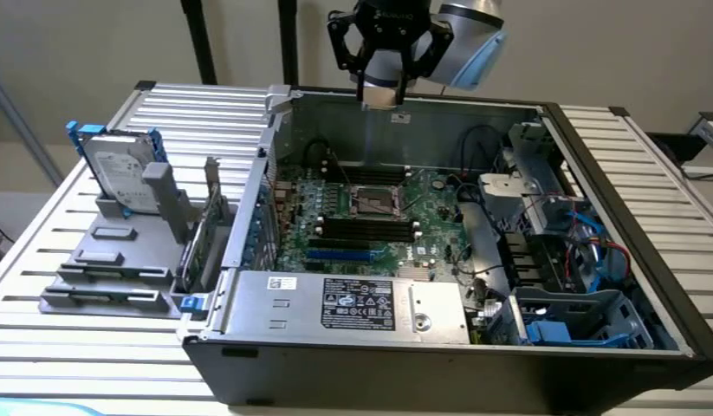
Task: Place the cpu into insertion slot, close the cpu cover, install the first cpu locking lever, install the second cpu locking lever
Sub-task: 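Place the cpu into insertion slot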
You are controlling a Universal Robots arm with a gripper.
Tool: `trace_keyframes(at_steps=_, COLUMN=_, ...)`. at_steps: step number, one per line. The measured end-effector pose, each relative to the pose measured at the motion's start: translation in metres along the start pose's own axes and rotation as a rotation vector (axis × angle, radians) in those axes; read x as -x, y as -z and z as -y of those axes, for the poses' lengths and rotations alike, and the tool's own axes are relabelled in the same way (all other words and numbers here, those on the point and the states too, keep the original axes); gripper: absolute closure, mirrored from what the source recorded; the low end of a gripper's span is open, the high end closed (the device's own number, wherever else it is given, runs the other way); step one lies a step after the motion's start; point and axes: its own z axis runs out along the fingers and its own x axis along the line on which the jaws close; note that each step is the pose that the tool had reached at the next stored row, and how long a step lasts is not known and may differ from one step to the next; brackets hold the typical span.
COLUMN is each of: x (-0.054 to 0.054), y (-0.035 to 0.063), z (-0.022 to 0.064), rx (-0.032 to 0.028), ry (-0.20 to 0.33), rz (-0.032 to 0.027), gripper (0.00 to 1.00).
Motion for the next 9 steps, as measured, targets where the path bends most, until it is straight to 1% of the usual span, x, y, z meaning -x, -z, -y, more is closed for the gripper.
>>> trace_keyframes(at_steps=2, x=0.001, y=-0.0021, z=0.0, rx=0.0002, ry=-0.01, rz=0.0009, gripper=0.45)
trace_keyframes(at_steps=4, x=0.002, y=-0.0051, z=0.0002, rx=0.0003, ry=-0.035, rz=0.003, gripper=0.45)
trace_keyframes(at_steps=9, x=0.002, y=-0.0121, z=0.0008, rx=0.0021, ry=-0.123, rz=0.0109, gripper=0.45)
